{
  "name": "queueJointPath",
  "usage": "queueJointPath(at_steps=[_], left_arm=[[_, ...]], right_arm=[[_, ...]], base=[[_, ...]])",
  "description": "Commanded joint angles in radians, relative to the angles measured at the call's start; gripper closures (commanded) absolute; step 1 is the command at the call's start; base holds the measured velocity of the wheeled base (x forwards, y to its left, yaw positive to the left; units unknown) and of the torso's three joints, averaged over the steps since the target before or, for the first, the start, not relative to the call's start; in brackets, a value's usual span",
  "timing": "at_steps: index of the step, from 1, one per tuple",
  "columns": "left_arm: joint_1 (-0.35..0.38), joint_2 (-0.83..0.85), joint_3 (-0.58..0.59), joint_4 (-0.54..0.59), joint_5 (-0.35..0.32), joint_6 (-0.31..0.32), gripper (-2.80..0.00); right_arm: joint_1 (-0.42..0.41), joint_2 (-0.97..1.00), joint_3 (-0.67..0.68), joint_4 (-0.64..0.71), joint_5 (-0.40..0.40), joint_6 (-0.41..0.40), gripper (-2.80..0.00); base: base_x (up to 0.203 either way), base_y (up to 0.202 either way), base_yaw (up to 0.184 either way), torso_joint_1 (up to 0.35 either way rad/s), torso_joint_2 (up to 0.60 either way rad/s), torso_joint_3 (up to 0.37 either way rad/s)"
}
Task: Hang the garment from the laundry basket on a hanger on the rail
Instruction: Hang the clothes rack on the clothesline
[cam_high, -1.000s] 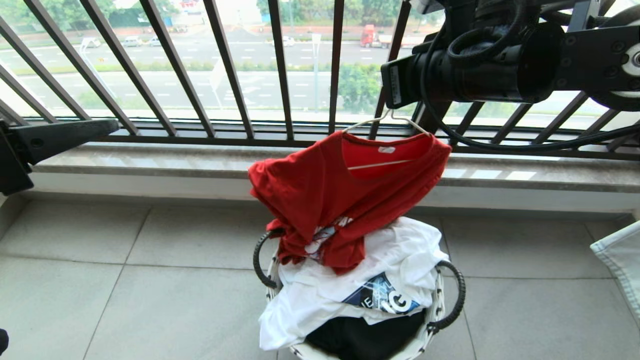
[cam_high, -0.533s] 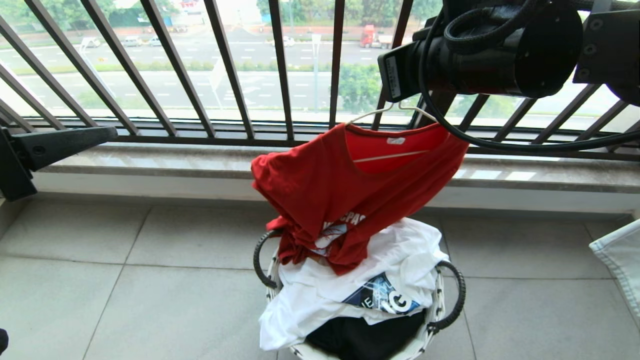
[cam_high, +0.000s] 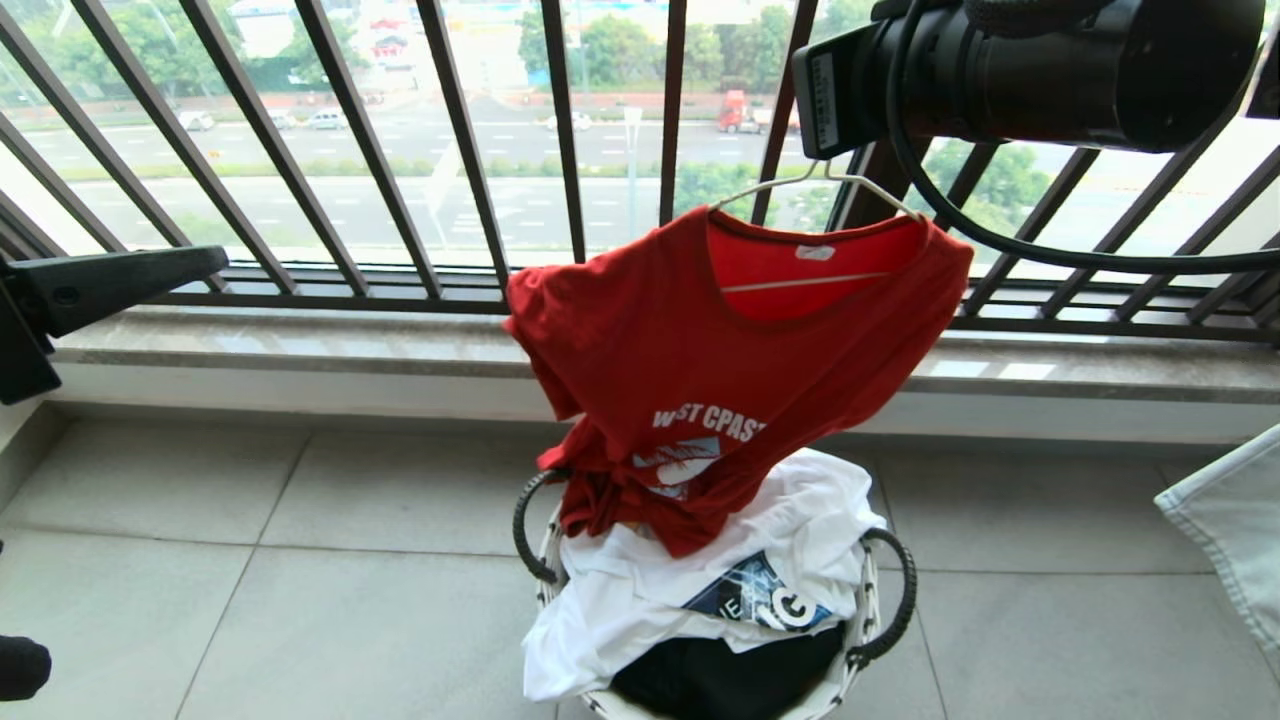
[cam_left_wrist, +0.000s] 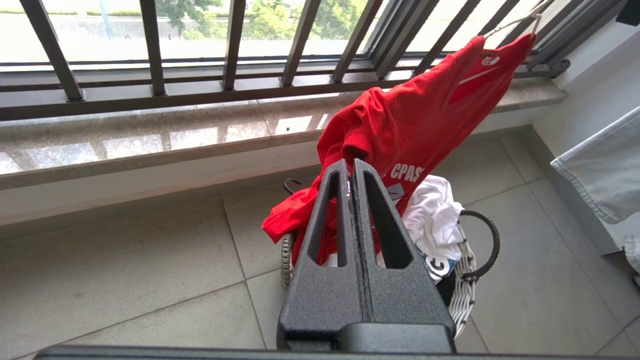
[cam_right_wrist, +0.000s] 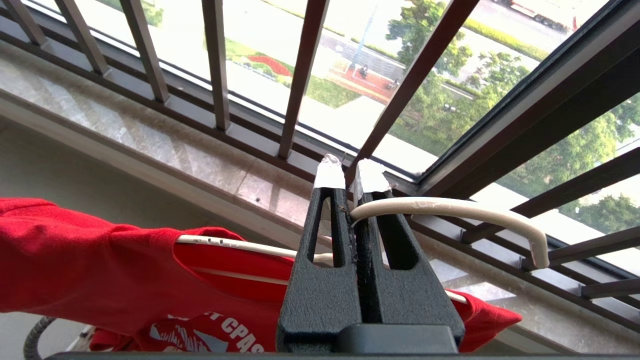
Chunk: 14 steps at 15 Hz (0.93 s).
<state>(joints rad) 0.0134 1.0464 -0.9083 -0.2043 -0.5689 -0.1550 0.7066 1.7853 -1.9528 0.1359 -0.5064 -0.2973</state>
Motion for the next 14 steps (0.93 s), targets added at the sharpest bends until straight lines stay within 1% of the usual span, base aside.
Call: queueJointPath(at_steps=[1,4,6,9,10,12,14], left_arm=[[0.0,0.001,0.003,-0.001,-0.002,0.009,0.0],[0.0,0.001,0.003,-0.001,-0.002,0.012,0.0],[0.0,-0.002,0.002,-0.001,-0.002,0.012,0.0],[0.0,-0.012,0.011,-0.001,-0.003,0.047,0.0],[0.0,-0.015,0.012,-0.001,-0.003,0.049,0.0],[0.0,-0.019,0.011,-0.001,-0.005,0.051,0.0],[0.0,-0.019,0.011,-0.001,-0.005,0.051,0.0]], right_arm=[[0.01,0.001,0.002,-0.031,-0.005,-0.002,0.0],[0.037,0.003,0.023,-0.053,-0.035,0.004,0.0],[0.039,0.0,0.023,-0.078,-0.042,0.006,0.0],[0.056,0.0,0.025,-0.091,-0.056,0.006,0.0],[0.059,0.0,0.028,-0.092,-0.059,0.006,0.0],[0.063,0.004,0.049,-0.099,-0.082,0.005,0.0],[0.088,0.016,0.066,-0.134,-0.113,-0.002,0.0]], base=[[0.0,0.0,0.0,-0.002,0.0,0.197],[0.0,0.0,0.0,0.001,0.0,0.2],[0.0,0.0,0.0,0.003,0.0,0.196],[0.0,0.0,0.0,-0.004,0.0,0.199],[0.0,0.0,0.0,-0.004,0.01,0.19],[0.0,0.0,0.0,0.001,0.0,0.202],[0.0,0.0,0.0,0.001,0.0,0.202]])
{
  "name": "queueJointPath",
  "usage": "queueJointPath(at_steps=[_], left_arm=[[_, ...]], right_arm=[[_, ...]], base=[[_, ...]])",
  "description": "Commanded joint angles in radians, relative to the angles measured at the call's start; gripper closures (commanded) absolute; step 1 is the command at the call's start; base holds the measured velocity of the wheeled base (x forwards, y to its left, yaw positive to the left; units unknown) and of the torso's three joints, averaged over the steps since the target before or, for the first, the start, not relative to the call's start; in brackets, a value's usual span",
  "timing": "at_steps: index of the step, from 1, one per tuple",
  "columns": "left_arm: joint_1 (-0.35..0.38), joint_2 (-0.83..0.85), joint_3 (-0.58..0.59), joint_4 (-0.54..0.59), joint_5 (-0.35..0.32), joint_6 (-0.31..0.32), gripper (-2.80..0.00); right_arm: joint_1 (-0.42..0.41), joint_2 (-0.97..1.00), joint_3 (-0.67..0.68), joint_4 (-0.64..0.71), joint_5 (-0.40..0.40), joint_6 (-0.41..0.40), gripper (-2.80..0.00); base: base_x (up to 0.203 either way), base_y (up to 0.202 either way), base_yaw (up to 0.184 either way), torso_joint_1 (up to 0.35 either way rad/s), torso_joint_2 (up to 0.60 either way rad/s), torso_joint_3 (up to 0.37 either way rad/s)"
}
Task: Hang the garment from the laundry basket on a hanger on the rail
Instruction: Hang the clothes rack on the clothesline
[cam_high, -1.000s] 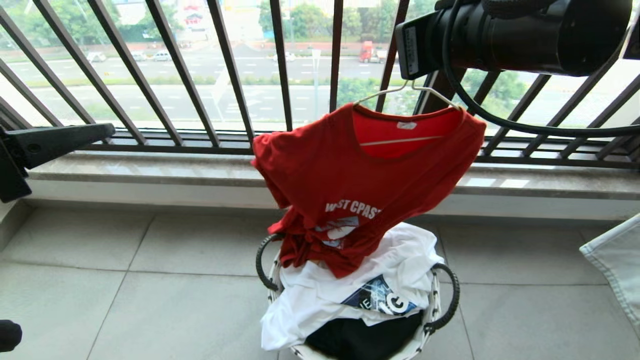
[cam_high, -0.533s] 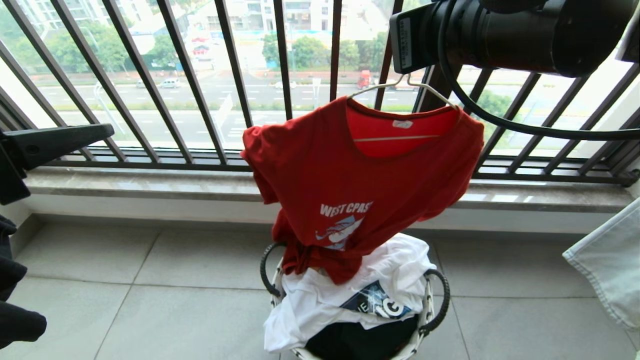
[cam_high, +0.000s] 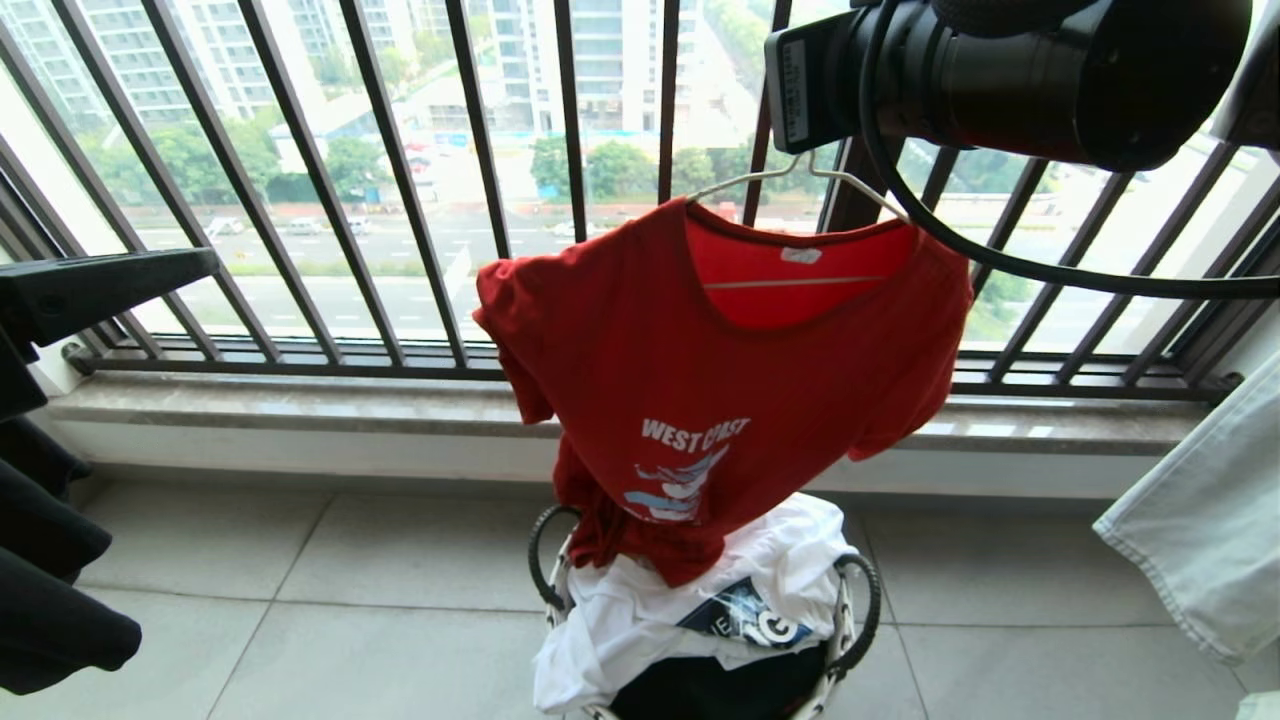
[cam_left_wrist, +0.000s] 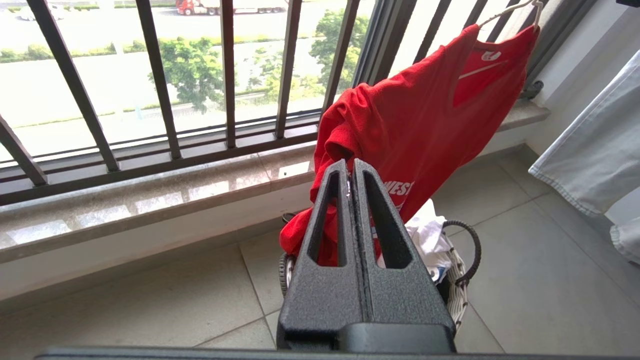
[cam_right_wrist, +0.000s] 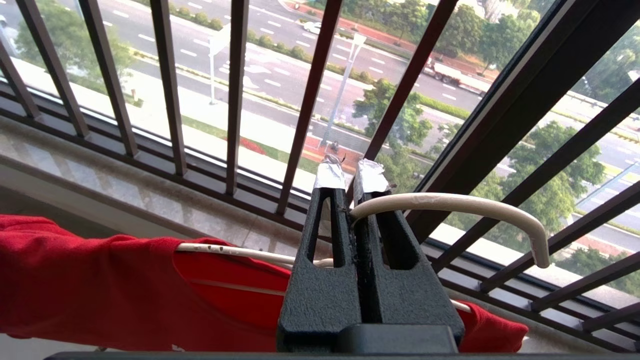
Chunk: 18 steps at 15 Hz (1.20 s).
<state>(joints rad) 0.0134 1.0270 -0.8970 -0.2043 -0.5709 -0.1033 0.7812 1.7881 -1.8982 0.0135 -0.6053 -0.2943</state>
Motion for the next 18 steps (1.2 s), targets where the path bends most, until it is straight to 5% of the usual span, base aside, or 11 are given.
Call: queueJointPath(at_steps=[1,8,18], left_arm=[[0.0,0.0,0.0,-0.001,-0.003,-0.001,0.0],[-0.001,-0.005,0.003,-0.001,-0.003,0.014,0.0],[0.0,0.002,0.006,-0.001,-0.003,0.014,0.0]], right_arm=[[0.019,0.016,0.011,-0.015,-0.024,-0.022,0.0],[0.046,0.036,0.008,-0.134,-0.077,-0.156,0.0],[0.049,0.036,0.01,-0.139,-0.08,-0.16,0.0]], base=[[0.0,0.0,0.0,0.005,0.0,0.207],[0.0,0.0,0.0,0.003,0.0,0.201],[0.0,0.0,0.0,0.002,0.0,0.132]])
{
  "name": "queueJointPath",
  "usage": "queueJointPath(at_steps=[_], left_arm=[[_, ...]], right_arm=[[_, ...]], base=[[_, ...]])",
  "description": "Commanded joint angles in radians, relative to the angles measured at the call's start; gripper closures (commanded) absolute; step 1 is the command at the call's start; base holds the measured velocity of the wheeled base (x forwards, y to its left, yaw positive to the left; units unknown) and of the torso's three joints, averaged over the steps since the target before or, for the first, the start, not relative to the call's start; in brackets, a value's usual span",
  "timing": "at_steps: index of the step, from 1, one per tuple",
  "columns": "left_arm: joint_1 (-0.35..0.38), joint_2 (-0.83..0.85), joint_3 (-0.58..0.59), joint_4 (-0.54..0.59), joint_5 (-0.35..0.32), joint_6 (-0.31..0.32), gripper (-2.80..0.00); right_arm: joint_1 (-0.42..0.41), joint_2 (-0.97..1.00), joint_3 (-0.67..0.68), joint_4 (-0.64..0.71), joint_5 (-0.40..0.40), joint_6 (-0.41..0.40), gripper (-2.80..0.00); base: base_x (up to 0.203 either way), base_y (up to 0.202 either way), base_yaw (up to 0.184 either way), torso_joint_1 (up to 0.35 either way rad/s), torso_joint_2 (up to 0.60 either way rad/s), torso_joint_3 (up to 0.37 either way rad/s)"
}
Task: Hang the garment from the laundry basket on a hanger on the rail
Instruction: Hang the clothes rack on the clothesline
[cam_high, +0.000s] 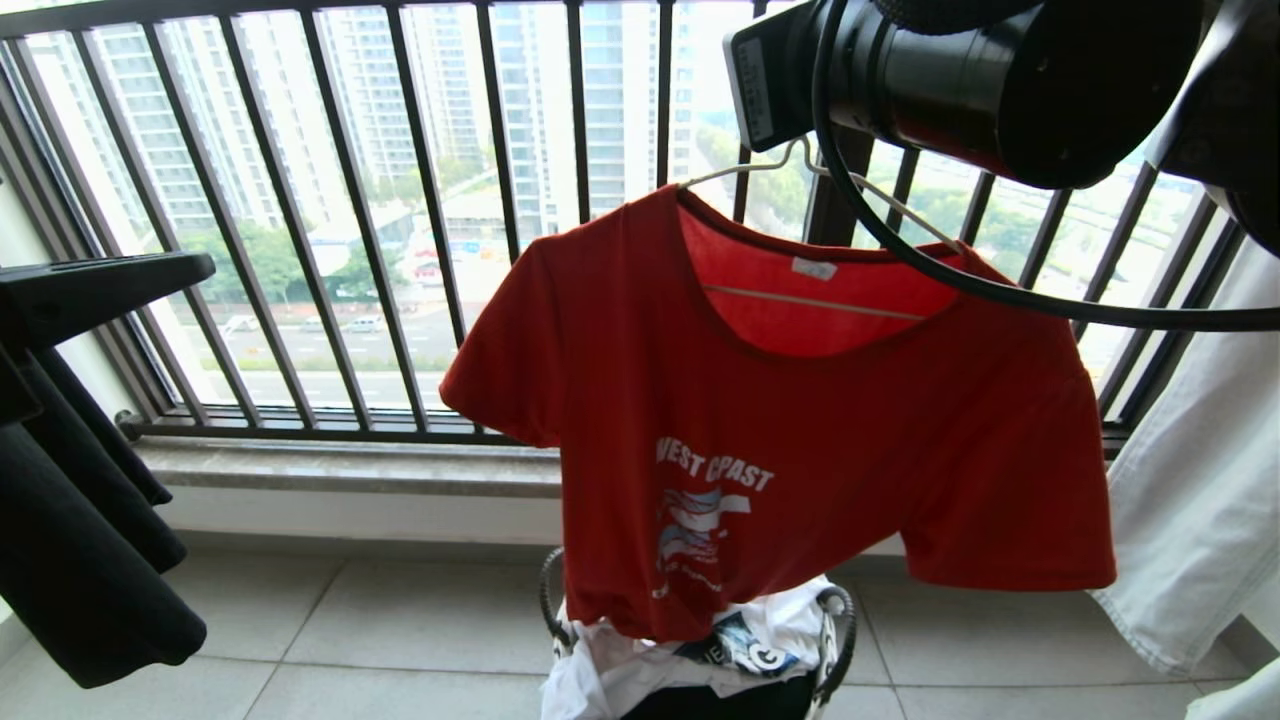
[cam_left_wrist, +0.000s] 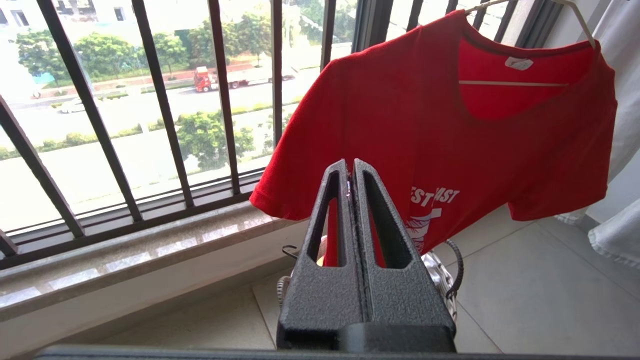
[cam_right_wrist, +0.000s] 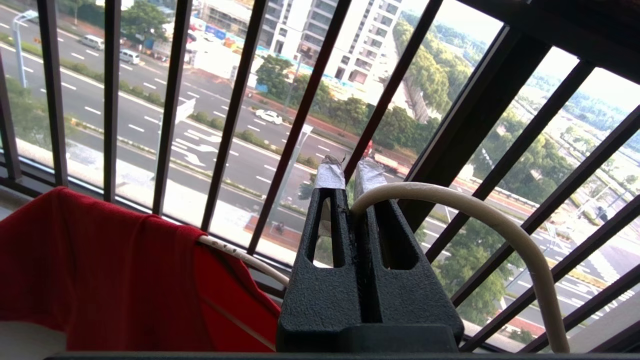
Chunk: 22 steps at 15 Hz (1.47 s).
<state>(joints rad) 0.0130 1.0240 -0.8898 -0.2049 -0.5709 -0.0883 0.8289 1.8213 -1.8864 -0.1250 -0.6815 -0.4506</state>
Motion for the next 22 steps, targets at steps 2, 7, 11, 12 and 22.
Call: queueJointPath(at_steps=[2,7,11,12,22], left_arm=[[0.0,0.005,0.005,-0.001,-0.003,0.001,0.0],[-0.001,0.004,0.014,-0.002,-0.006,0.013,0.0],[-0.002,0.004,0.012,-0.002,-0.006,0.013,0.0],[-0.002,0.004,0.011,-0.002,-0.006,0.012,0.0],[-0.008,-0.128,-0.242,0.269,-0.204,-0.003,0.0]], right_arm=[[0.001,0.0,-0.002,-0.001,-0.004,-0.007,0.0],[0.004,0.0,-0.01,-0.001,-0.02,-0.049,0.0],[0.027,-0.003,-0.052,-0.006,-0.02,-0.069,0.0],[0.033,-0.005,-0.057,-0.012,-0.017,-0.073,0.0],[0.094,-0.044,0.057,0.038,0.172,-0.086,0.0]], base=[[0.0,0.0,0.0,0.0,0.0,0.0],[0.0,0.0,0.0,0.0,0.0,0.0],[0.0,0.0,0.0,0.0,0.0,0.0],[0.0,0.0,0.0,0.0,0.0,0.0],[0.0,0.0,0.0,0.0,0.0,0.0]])
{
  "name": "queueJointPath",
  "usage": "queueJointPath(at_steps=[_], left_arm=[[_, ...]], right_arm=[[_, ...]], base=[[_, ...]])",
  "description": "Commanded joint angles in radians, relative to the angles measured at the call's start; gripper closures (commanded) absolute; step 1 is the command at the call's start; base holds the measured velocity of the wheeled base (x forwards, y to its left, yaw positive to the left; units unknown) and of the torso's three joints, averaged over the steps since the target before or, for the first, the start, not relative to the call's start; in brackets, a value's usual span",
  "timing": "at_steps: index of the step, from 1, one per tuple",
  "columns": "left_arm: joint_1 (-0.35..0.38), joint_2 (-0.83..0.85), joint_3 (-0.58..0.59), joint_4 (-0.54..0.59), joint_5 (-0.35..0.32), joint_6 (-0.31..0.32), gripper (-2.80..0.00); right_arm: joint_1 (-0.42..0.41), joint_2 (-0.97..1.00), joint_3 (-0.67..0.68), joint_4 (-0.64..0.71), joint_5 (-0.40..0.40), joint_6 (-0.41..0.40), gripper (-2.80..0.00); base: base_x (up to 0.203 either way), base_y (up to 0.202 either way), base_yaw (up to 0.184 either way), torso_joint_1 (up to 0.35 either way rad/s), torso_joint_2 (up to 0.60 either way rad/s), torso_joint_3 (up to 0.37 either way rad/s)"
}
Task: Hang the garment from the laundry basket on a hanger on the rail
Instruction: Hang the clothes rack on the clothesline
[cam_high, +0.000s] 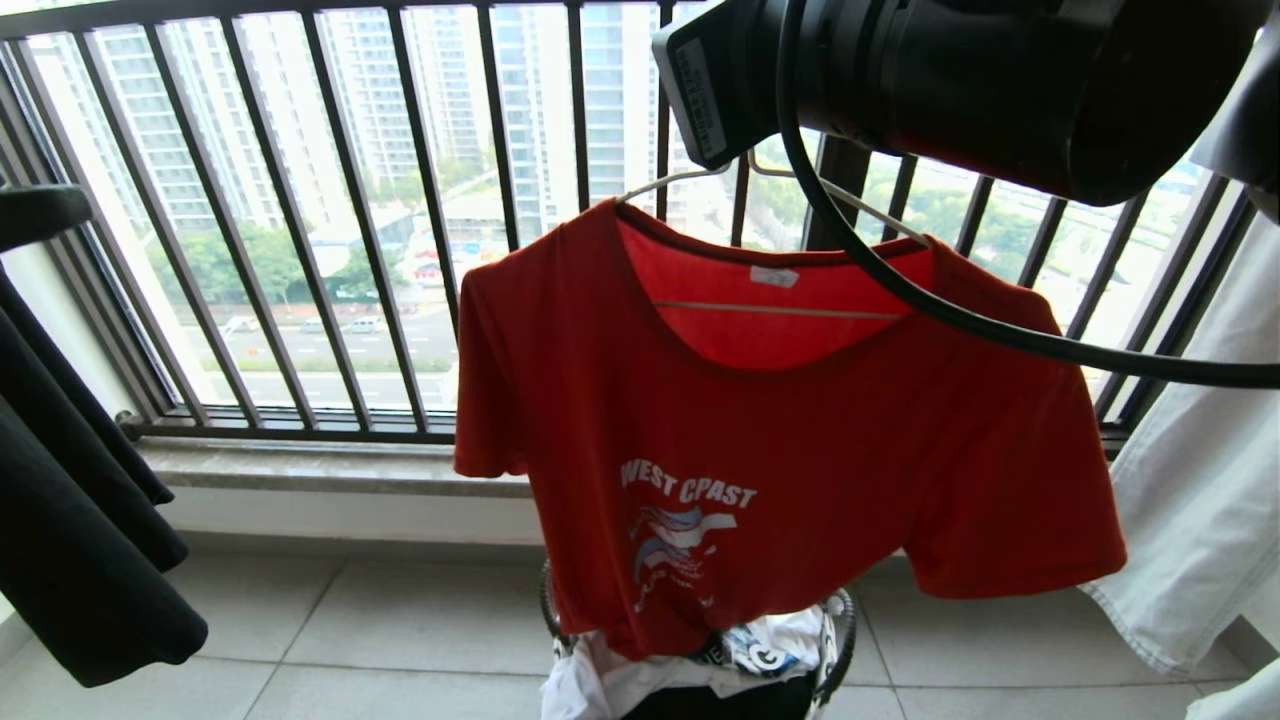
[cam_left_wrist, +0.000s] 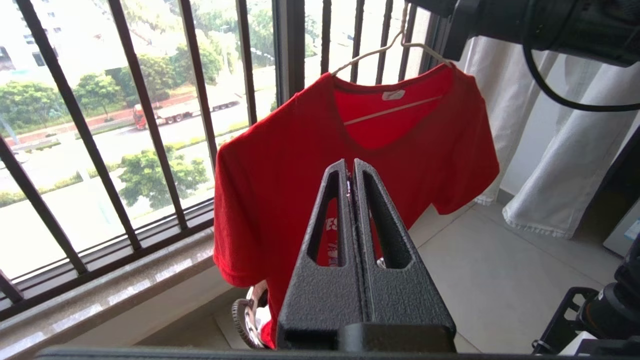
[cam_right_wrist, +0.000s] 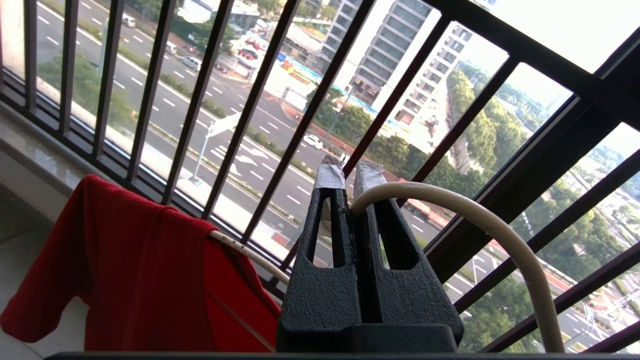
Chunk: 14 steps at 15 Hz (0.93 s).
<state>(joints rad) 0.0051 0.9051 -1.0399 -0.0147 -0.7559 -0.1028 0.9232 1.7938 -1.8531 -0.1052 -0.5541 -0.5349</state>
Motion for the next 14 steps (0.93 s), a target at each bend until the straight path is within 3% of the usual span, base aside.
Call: queueJointPath(at_steps=[1,4,8,12,14], left_arm=[[0.0,0.003,-0.146,0.168,-0.056,0.059,0.0],[-0.003,0.029,-0.258,0.412,-0.161,0.221,0.0],[-0.05,0.151,-0.359,0.521,-0.234,0.27,0.0],[-0.107,0.355,-0.431,0.546,-0.235,0.372,0.0],[-0.157,0.458,-0.484,0.6,-0.175,0.454,0.0]], right_arm=[[-0.001,-0.022,0.028,0.05,0.085,0.002,0.0],[-0.003,-0.051,0.026,0.146,0.266,0.025,0.0],[-0.046,-0.055,0.018,0.179,0.41,0.037,0.0],[-0.111,-0.044,-0.006,0.185,0.497,0.065,0.0],[-0.115,-0.036,-0.01,0.182,0.503,0.065,0.0]], base=[[0.0,0.0,0.0,0.0,0.0,0.0],[0.0,0.0,0.0,0.0,0.0,0.0],[0.0,0.0,0.0,0.0,0.0,0.0],[0.0,0.0,0.0,0.0,0.0,0.0],[0.0,0.0,0.0,0.0,0.0,0.0]])
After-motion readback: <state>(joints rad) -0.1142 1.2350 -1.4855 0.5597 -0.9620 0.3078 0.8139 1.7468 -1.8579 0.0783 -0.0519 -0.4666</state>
